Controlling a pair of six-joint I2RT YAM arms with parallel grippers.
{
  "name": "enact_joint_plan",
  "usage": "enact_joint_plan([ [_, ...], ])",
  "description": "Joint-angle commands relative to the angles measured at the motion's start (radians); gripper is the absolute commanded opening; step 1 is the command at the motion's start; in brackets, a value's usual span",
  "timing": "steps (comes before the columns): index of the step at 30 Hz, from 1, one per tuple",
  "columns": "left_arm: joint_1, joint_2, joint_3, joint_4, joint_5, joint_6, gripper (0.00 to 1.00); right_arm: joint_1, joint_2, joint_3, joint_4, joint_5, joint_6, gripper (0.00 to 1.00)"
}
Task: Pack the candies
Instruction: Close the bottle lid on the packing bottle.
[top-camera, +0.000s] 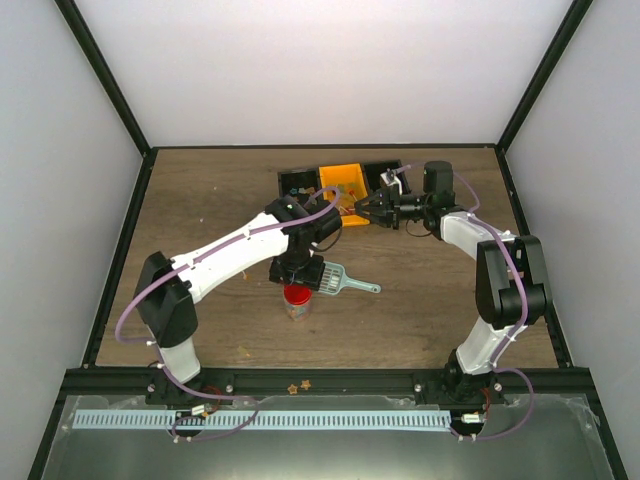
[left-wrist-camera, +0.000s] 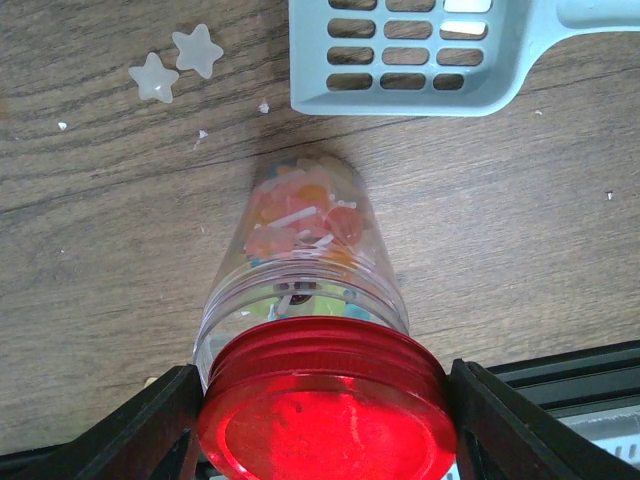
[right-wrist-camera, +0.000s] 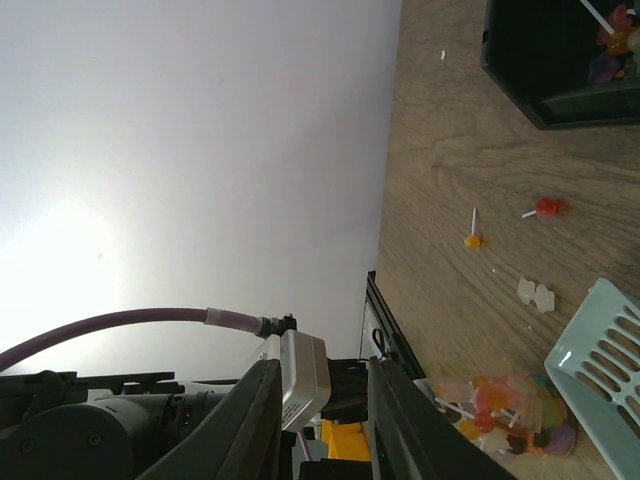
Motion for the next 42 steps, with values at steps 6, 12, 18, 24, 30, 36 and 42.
enact_joint_plan([
  [6,-0.004,0.000,0.005,-0.011,-0.014,0.007,0.58,0.001,-0.015,0.003,-0.002,-0.013,-0.020,0.25],
  [12,-0.003,-0.015,0.003,-0.011,-0.010,0.004,0.58,0.001,-0.017,-0.005,-0.006,-0.012,-0.022,0.25],
  [18,0.000,-0.025,-0.002,-0.013,-0.003,0.002,0.58,0.001,-0.017,-0.004,-0.008,-0.012,-0.024,0.25],
  [24,0.005,-0.036,-0.005,-0.013,0.003,-0.002,0.58,0.000,-0.014,-0.007,-0.013,-0.011,-0.028,0.25],
  [30,0.005,-0.047,-0.014,-0.013,0.018,0.000,0.58,0.001,-0.011,-0.007,-0.014,-0.010,-0.030,0.25],
  [36,0.006,-0.053,-0.039,-0.013,0.020,0.009,0.58,0.001,-0.009,-0.004,-0.019,-0.009,-0.030,0.25],
  [42,0.009,-0.035,-0.032,-0.012,0.003,0.020,0.58,0.001,-0.010,0.001,-0.021,-0.013,-0.030,0.25],
])
